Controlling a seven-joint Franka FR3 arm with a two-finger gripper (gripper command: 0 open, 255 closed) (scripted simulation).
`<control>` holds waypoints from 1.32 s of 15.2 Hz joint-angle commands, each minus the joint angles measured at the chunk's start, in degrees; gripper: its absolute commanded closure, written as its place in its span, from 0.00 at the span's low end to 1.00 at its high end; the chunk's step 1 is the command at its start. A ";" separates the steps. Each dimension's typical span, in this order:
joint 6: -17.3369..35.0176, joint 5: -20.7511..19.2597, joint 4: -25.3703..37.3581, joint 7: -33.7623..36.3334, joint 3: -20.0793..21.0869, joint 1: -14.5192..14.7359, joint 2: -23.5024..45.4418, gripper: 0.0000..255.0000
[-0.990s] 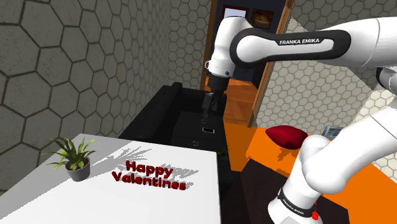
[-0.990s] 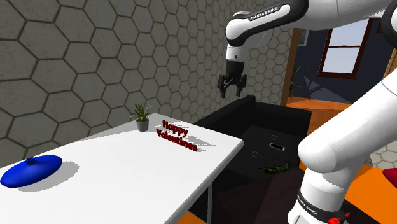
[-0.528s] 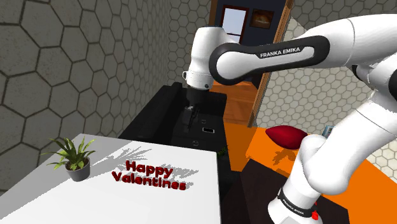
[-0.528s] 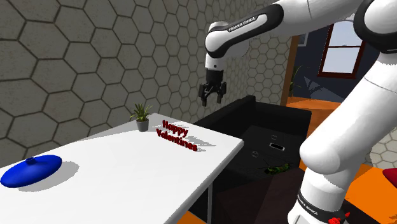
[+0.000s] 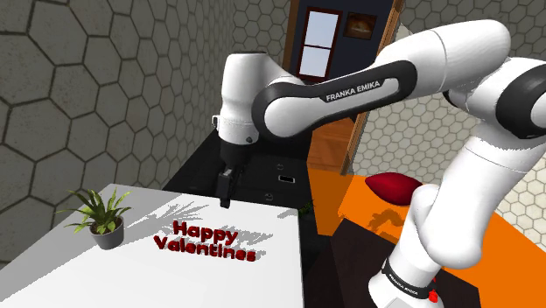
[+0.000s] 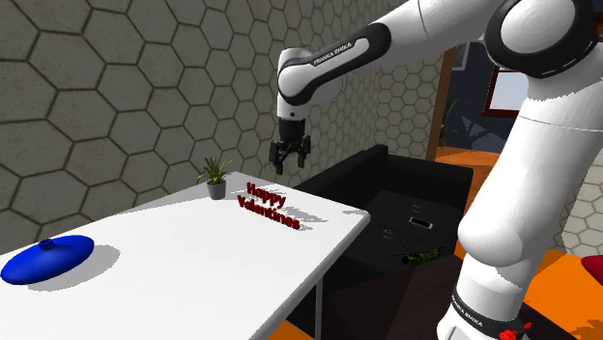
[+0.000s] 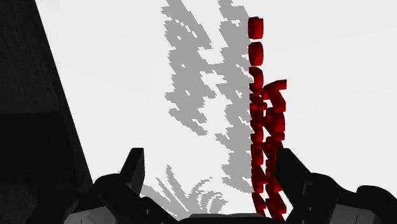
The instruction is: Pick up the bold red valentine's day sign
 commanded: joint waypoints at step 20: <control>8.22 -7.07 4.74 4.46 4.19 4.36 14.13 1.00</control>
